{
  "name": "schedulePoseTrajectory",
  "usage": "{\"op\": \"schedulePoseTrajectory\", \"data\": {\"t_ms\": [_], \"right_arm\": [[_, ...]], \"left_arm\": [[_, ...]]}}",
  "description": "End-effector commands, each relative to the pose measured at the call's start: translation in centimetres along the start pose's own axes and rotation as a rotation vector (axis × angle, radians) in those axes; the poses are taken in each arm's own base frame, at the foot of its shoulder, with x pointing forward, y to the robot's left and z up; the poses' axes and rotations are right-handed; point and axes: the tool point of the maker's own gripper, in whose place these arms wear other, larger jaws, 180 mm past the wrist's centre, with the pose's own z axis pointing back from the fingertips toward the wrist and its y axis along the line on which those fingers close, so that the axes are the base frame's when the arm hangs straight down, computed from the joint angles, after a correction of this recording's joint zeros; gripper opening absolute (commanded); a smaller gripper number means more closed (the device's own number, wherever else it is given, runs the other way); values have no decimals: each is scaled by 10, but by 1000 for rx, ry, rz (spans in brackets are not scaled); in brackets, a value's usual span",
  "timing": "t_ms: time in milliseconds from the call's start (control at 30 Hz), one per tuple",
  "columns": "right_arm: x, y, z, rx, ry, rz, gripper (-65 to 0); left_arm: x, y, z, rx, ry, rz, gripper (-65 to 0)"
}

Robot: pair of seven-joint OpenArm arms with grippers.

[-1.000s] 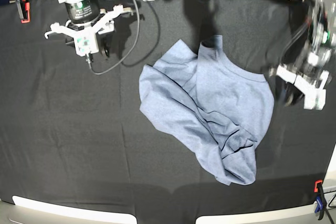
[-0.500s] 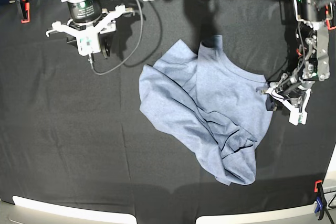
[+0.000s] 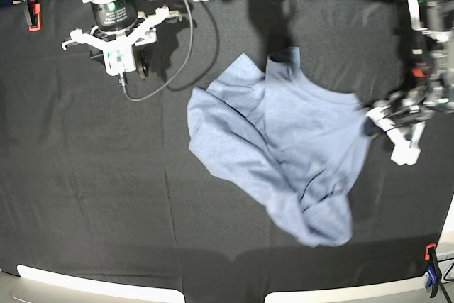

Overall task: Layout the t-shirt on the table in an organized manner, then fold the t-shirt properly
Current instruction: 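Move the left gripper down to the crumpled blue t-shirt and grasp it, then lift the shirt with the left gripper and shake it out over the table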

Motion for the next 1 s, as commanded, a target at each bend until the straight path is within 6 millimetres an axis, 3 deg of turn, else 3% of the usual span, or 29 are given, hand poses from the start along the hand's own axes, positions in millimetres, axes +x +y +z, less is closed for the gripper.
{"op": "schedulePoseTrajectory", "data": {"t_ms": [0,200,367,467,567,767,967], "right_arm": [[13,4,1,23,-50,-7,-453],[41,23,-9,109,-121,-112,-453],[42,23,-18,114,-111,-138,-453],[33,23,-27,109,-83,-134,-453],[29,22,-31,106,-71,-133,-453],[29,22,-31,105,-72,-133,-453],[29,21,-31,101,-70,-126,-453]], "left_arm": [[16,10,11,26,-33,-27,-650],[-15,33,44,112,17,-46,-650],[-70,31,69,122,105,-25,-650],[-99,-7,76,-21,121,-7,-650],[-114,-50,82,-143,100,12,-650],[-124,-131,81,-295,58,31,-650],[-121,-242,62,-570,29,13,-650]]}}
